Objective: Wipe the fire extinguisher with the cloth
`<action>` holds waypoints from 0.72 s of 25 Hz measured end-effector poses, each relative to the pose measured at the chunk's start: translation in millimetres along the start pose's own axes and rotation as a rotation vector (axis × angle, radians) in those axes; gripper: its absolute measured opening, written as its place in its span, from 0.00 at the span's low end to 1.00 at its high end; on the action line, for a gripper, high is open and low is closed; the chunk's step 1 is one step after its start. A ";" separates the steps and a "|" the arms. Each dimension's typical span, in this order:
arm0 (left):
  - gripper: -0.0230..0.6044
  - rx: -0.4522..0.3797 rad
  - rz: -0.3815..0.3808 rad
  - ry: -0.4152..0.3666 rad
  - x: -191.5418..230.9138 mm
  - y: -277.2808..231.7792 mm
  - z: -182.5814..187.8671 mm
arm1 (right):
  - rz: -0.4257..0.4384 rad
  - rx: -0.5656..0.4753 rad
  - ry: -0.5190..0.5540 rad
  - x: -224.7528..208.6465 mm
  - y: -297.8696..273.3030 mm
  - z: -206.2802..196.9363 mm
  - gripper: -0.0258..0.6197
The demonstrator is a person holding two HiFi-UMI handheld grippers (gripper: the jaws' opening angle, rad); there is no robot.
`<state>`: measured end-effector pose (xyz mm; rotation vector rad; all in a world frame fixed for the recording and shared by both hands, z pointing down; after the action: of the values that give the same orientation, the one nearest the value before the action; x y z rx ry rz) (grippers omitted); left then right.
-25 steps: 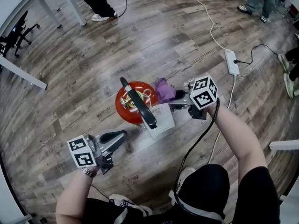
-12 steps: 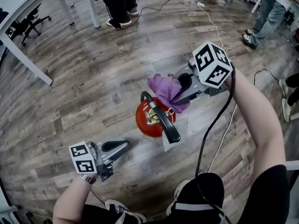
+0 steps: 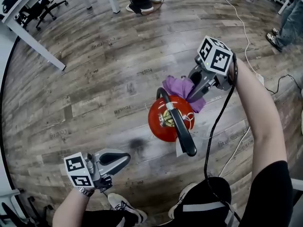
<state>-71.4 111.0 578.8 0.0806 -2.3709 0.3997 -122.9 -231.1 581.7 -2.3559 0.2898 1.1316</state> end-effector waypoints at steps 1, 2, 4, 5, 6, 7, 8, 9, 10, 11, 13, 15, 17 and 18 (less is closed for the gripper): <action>0.03 0.009 0.012 0.005 -1.5 0.8 -3.3 | 0.018 0.028 -0.028 -15.9 -12.0 -14.4 0.18; 0.03 0.015 0.021 0.009 -2.4 0.9 -5.5 | 0.032 0.039 -0.046 -31.2 -23.1 -28.0 0.18; 0.03 0.013 0.035 0.015 -2.5 -1.0 -6.7 | 0.036 0.003 -0.074 -58.0 -36.5 -50.7 0.17; 0.03 0.008 0.041 0.017 -2.4 -2.2 -6.8 | 0.030 -0.014 -0.091 -70.2 -42.1 -61.1 0.17; 0.03 0.005 0.046 0.021 -2.4 -3.0 -7.3 | 0.020 -0.018 -0.107 -82.4 -49.6 -71.8 0.17; 0.03 0.006 0.051 0.026 -2.3 -3.7 -8.1 | 0.006 -0.015 -0.121 -94.4 -58.6 -82.7 0.17; 0.03 0.011 0.056 0.031 -2.0 -4.7 -9.3 | -0.011 -0.010 -0.134 -106.0 -67.5 -93.6 0.17; 0.03 0.016 0.059 0.034 -1.3 -5.9 -10.7 | -0.030 -0.005 -0.147 -116.8 -75.8 -104.3 0.17; 0.03 0.022 0.063 0.037 -0.2 -7.2 -12.3 | -0.049 0.001 -0.161 -127.1 -83.7 -114.9 0.17; 0.03 0.027 0.065 0.042 1.0 -8.5 -14.4 | -0.069 0.013 -0.175 -137.0 -91.6 -125.5 0.17; 0.03 0.039 0.071 0.050 3.2 -11.0 -18.9 | -0.112 0.051 -0.197 -156.0 -107.6 -146.2 0.17; 0.03 0.052 0.079 0.056 5.1 -12.8 -21.9 | -0.154 0.069 -0.221 -172.6 -122.5 -165.2 0.17; 0.03 0.057 0.084 0.061 6.4 -12.9 -21.5 | -0.195 0.063 -0.253 -185.6 -134.1 -183.0 0.17; 0.03 0.055 0.085 0.062 6.7 -12.5 -20.6 | -0.217 0.057 -0.266 -190.4 -137.8 -190.0 0.17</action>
<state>-60.8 105.9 600.8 -0.0070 -2.3084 0.5014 -61.6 -219.3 877.4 -2.0970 -0.0262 1.2913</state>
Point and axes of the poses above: the fingertips, and each gripper's own axes: y backward along the fingers, x to its left, z out of its top, the point moved 7 cm from there along y, backward along the fingers, and after that the axes turned 9 degrees about z, right-handed, at the moved point
